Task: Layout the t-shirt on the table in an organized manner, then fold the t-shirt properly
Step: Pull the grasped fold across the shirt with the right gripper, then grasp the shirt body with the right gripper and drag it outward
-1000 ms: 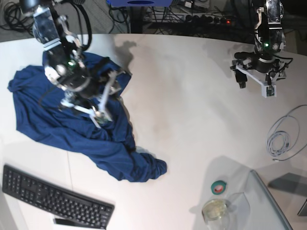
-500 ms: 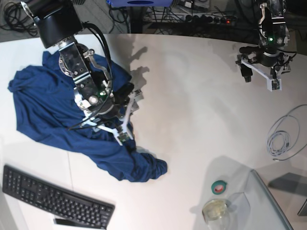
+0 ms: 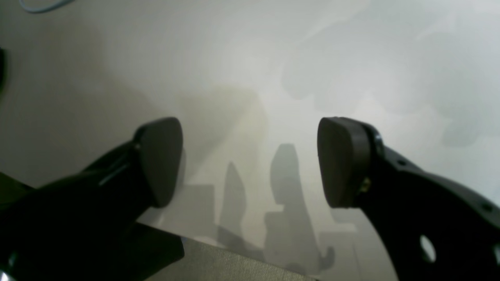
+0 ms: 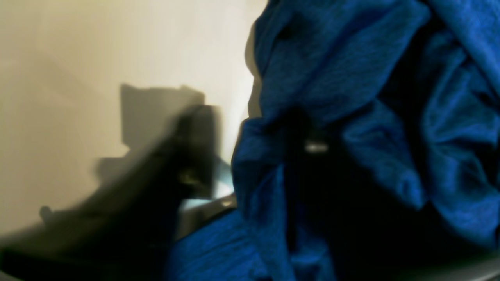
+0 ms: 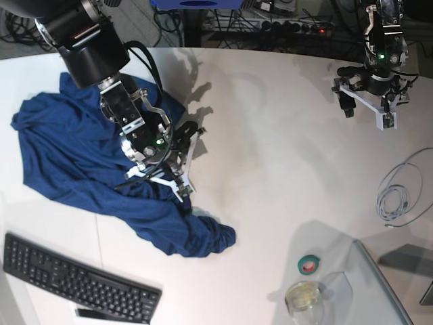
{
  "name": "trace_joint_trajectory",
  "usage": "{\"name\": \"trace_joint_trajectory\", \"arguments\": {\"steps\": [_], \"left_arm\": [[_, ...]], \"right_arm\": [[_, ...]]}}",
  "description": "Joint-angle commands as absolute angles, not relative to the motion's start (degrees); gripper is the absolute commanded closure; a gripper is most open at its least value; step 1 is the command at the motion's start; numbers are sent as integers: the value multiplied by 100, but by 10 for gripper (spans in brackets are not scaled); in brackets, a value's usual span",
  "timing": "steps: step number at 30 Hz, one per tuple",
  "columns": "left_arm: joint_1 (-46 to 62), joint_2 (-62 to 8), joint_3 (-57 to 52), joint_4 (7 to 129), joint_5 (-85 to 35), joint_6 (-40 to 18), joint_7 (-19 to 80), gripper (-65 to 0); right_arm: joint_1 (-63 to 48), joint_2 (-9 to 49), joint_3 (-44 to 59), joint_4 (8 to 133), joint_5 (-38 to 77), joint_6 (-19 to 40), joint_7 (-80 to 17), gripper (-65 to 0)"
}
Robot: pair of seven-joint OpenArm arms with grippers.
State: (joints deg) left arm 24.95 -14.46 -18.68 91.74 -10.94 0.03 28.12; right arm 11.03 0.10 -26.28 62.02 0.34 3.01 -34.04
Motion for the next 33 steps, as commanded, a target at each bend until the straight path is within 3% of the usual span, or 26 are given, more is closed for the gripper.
{"name": "trace_joint_trajectory", "arguments": {"steps": [1,2,15,19,24,31,33], "left_arm": [[2501,-1516,-1912,9270,-1095,31,2721,-518],[2501,-1516,-1912,9270,-1095,31,2721,-518],[2484,-1560,-1921,9262,-1051,31,2721,-518],[2484,-1560,-1921,9262,-1051,31,2721,-518],[2484,-1560,-1921,9262,-1051,31,2721,-518],[2484,-1560,-1912,9262,-1051,31,2721,-518],[2484,-1560,-1912,9270,-1051,31,2721,-518]], "right_arm": [[1209,-31,-2633,6343,40,321,-3380,-57],[1147,-48,-2633,6466,40,330,-3433,0],[435,-136,-3785,9473,48,549,-4514,0],[409,-127,-3881,10264,22,910,-4699,0],[848,-136,-3231,9209,40,910,-4646,0],[1297,-145,-2536,7459,22,892,-3407,-3],[1464,-215,-2387,7099,22,892,-3451,-39]]}}
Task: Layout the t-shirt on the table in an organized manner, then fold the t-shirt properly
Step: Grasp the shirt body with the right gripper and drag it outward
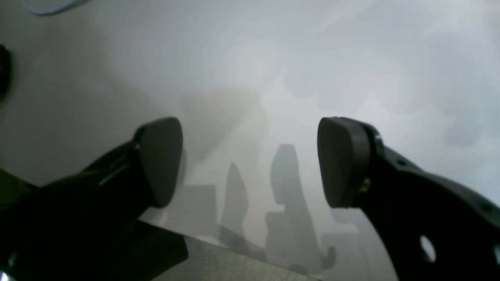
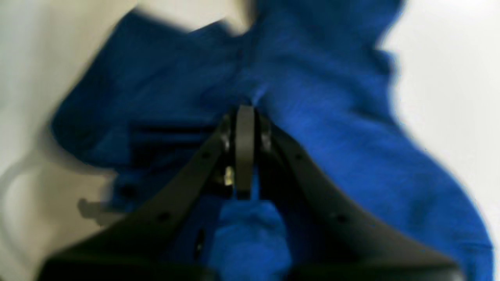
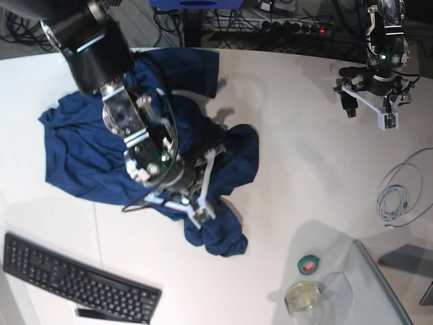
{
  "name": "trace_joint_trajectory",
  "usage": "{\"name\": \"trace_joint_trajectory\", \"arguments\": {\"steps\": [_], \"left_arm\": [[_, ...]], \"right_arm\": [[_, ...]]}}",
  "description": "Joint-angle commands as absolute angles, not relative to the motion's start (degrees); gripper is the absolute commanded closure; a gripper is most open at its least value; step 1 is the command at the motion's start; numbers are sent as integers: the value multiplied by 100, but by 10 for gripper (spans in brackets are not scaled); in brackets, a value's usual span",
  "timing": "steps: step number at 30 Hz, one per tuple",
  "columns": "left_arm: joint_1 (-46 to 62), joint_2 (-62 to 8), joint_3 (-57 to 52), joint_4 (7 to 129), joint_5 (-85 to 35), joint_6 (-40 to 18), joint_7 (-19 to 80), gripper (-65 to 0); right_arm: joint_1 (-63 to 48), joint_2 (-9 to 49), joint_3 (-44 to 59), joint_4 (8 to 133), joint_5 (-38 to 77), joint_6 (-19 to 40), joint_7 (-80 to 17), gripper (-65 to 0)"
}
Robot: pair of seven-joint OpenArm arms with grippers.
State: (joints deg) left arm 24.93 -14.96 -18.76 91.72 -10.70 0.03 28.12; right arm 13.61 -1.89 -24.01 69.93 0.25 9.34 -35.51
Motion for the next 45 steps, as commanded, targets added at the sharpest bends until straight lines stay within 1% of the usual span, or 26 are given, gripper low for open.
{"name": "trace_joint_trajectory", "arguments": {"steps": [1,3,5,6,8,10,12,14,15,17,24,30,33,34,35,36,39,40,43,45], "left_arm": [[2484,-1560,-1912,9253,-1051,31,2721,-518],[2484,-1560,-1912,9147,-1051,31,2721,-518],[2484,-1560,-1921,9015,-1051,31,2712,-518],[2484,-1569,-1921,8963,-1051,31,2712,-518],[2484,-1569,-1921,8875,-1051,31,2712,-518],[2484,-1569,-1921,8787,-1051,31,2712,-518],[2484,-1604,-1930,8787,-1051,31,2712,-518],[2492,-1622,-1930,8804,-1077,31,2712,-518],[2492,-1640,-1930,8813,-1086,31,2712,-518],[2492,-1640,-1930,8831,-1077,31,2712,-518],[2492,-1640,-1930,8831,-1086,31,2712,-518],[2501,-1640,-1930,8831,-1059,31,2712,-518],[2510,-1640,-1930,8831,-1051,31,2712,-518],[2510,-1640,-1930,8831,-1051,31,2712,-518],[2510,-1640,-1930,8831,-1051,31,2712,-518],[2510,-1640,-1930,8831,-1051,31,2712,-518],[2501,-1640,-1930,8831,-1051,31,2712,-518],[2501,-1640,-1930,8831,-1068,31,2712,-518],[2492,-1640,-1930,8831,-1077,31,2712,-518],[2492,-1640,-1930,8840,-1077,31,2712,-518]], "right_arm": [[1499,-224,-2387,7055,22,892,-3635,-86],[1437,-215,-2404,7301,22,892,-4101,-201],[1130,-198,-2475,7846,22,892,-4321,-287],[954,-180,-2624,8163,13,892,-4312,-321],[637,-31,-3029,8725,-4,892,-4268,-362],[400,31,-3574,9042,-207,892,-4215,-371],[286,13,-4057,9051,-593,884,-4207,-371],[268,-66,-4479,8787,-989,875,-4189,-371],[268,-198,-4567,8585,-1165,822,-4154,-371],[268,-374,-4541,8224,-1341,760,-3978,-372],[488,-716,-4514,7055,-1358,743,-3363,-369],[857,-760,-4462,6334,-1349,734,-2993,-368],[945,-804,-4101,6114,-1349,734,-2818,-368],[980,-804,-3996,6035,-1349,734,-2765,-363],[998,-813,-3916,5938,-1349,734,-2765,-339],[1033,-813,-3873,5877,-1341,743,-2765,-299],[1068,-813,-3855,5807,-1077,743,-2774,-128],[1077,-813,-3881,5807,-866,743,-2782,-90],[1042,-804,-3890,5851,-523,743,-2791,-59],[901,-804,-3899,6132,-497,760,-2862,0]]}}
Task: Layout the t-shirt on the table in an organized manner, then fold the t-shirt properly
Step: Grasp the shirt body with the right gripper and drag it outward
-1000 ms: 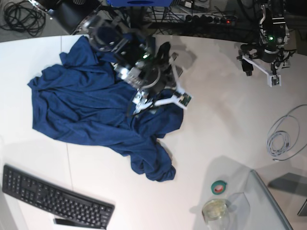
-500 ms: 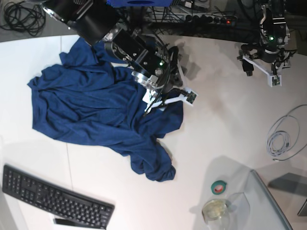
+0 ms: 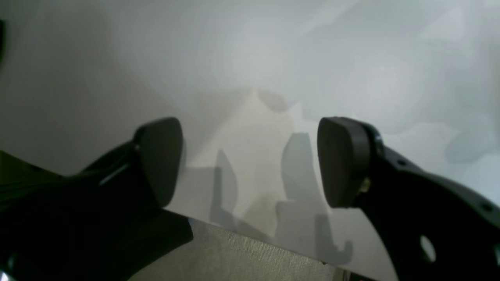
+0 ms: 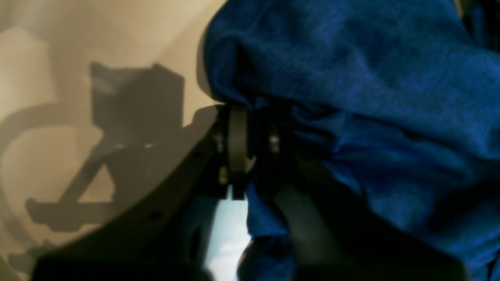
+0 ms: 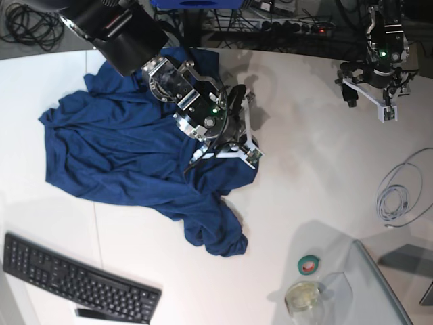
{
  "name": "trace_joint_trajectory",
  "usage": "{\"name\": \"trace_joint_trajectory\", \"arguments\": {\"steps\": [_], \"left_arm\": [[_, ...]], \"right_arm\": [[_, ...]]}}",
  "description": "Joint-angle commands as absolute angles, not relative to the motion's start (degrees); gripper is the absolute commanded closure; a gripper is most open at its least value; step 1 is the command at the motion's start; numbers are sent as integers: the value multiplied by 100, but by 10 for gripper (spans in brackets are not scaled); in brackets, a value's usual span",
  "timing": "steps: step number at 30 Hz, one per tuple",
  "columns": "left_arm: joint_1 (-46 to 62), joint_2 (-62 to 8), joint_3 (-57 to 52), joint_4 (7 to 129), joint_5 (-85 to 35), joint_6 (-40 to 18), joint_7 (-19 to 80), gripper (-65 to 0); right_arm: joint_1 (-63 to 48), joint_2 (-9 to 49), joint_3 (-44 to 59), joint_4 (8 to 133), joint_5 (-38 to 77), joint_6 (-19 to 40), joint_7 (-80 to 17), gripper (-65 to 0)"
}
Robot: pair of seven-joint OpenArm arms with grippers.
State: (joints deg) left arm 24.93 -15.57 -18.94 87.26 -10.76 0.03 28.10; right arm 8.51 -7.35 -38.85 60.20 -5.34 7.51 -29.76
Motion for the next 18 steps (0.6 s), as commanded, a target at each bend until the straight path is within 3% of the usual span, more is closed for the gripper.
{"name": "trace_joint_trajectory", "arguments": {"steps": [1,5,8,12,14,18], "left_arm": [[2492,-1640,-1921,8840,-1077,31,2712,-518],[2492,-1640,-1921,8840,-1051,31,2712,-518],[2492,-1640,-1921,8840,-1059,31,2712,-518],[2387,-1631,-1851,8901,-1095,31,2712,-518],[2299,-1596,-1842,8971,-1095,22,2730,-518],[2079,-1596,-1552,9015,-1095,22,2747,-518]], "right_arm": [[813,-804,-3899,6378,-497,769,-2949,0],[391,-778,-3916,7688,-497,796,-3319,-5],[163,-769,-4075,8655,-497,1209,-3670,-5],[119,-778,-4488,9147,-488,1376,-4013,-27],[136,-787,-4664,9112,-488,1376,-4022,-89],[136,-778,-4875,9086,-488,1393,-4048,-305]]}}
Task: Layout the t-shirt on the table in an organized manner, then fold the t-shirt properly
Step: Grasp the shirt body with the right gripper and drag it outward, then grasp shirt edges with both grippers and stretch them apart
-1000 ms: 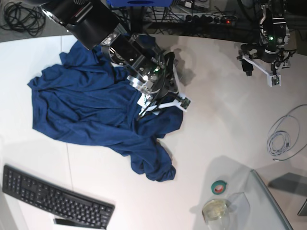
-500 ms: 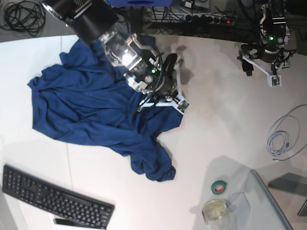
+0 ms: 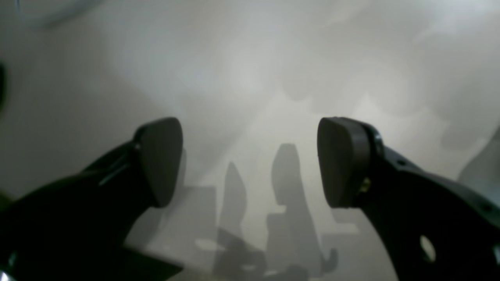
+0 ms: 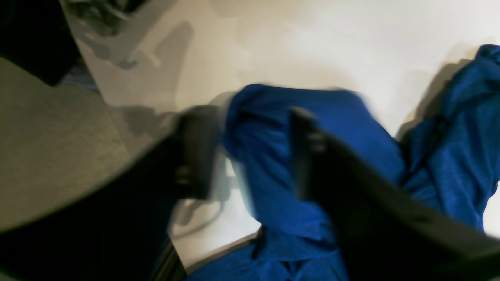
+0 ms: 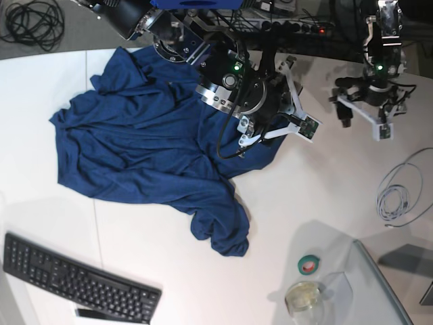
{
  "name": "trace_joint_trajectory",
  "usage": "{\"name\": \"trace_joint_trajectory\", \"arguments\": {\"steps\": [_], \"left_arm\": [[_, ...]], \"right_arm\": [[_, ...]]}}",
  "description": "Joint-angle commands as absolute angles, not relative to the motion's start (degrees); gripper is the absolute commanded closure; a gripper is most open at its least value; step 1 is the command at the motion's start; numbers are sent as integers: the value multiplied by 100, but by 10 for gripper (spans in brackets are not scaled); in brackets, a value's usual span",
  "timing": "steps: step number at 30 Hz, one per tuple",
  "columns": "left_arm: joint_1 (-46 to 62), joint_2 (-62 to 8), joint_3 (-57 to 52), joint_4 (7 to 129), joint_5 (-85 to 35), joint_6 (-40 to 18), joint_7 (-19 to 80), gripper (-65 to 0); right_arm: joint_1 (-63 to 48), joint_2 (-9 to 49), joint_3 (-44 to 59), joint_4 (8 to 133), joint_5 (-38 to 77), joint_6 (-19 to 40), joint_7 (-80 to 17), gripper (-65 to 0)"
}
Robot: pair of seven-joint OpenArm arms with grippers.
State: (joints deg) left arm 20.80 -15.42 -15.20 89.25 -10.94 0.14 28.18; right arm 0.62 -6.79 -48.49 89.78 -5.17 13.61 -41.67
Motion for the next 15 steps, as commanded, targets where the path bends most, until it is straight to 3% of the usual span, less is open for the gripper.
{"name": "trace_joint_trajectory", "arguments": {"steps": [1,6,12,13,15], "left_arm": [[2009,-1596,-1473,9007,-1095,22,2747,-518],[1877,-1596,-1015,9121,-1103,22,2747,-518],[1833,-1437,242,9578,-1103,22,2712,-504],[1719,-1367,444,9578,-1103,22,2712,-467],[1490,-1200,716,9341,-1103,22,2712,-327]], "right_arm": [[136,-760,-4822,9182,-505,1376,-4048,-336],[-171,-22,-3415,10026,-514,1349,-4057,-329],[-1130,163,-356,10343,-505,1112,-4013,-329],[-1235,136,75,10325,-497,1112,-4013,-327],[-1437,136,593,10325,-497,1121,-4013,-327]]}}
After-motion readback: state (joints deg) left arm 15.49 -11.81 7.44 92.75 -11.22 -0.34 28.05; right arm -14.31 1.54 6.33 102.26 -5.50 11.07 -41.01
